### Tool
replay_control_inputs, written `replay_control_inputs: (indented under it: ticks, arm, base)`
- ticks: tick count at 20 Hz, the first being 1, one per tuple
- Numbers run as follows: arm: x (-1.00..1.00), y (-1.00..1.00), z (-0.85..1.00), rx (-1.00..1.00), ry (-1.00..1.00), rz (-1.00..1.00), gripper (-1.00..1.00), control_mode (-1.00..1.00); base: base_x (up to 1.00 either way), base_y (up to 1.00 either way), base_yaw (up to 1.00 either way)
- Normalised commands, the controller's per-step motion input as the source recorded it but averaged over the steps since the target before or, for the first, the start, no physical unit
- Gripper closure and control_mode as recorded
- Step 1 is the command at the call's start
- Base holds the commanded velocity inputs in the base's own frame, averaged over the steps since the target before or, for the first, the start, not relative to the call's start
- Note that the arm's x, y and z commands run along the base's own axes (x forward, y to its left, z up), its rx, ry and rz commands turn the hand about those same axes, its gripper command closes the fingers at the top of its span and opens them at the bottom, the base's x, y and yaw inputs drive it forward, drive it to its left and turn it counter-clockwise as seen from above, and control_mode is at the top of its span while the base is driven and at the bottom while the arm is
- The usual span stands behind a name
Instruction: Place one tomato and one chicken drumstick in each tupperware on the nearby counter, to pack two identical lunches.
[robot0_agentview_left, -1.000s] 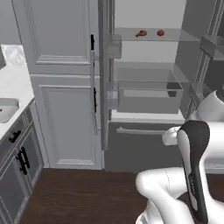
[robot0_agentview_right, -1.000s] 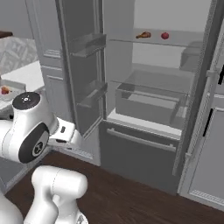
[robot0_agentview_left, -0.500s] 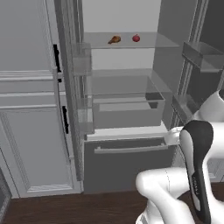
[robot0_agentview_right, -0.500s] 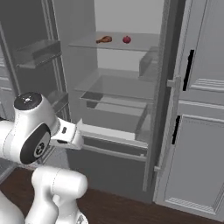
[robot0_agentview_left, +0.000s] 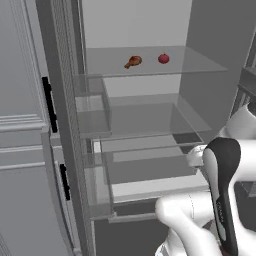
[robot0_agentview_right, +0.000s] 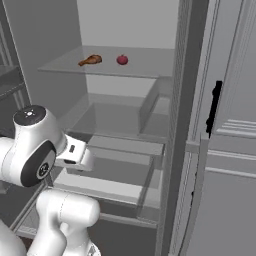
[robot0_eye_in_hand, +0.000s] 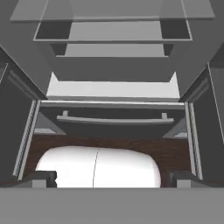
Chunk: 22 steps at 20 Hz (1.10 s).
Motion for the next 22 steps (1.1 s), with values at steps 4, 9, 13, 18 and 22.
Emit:
replay_control_inputs:
  ticks: [4, 9, 13, 18, 22]
  arm:
    - [0.0, 0.0, 0.0, 0.0, 0.0, 0.0, -1.0, 1.0]
    - [0.29, 0.0, 0.29, 0.0, -0.15, -0.08, -1.0, -1.0]
    - [0.44, 0.0, 0.61, 0.0, -0.34, -0.02, -1.0, -1.0]
    - [0.5, 0.0, 0.71, 0.0, -0.29, -0.03, -1.0, -1.0]
    - [0.57, 0.0, 0.61, 0.0, -0.13, -0.03, -1.0, -1.0]
  base:
    - [0.69, 0.0, -0.15]
    - [0.0, 0.0, 0.0]
    - [0.0, 0.0, 0.0]
    - [0.0, 0.0, 0.0]
    - [0.0, 0.0, 0.0]
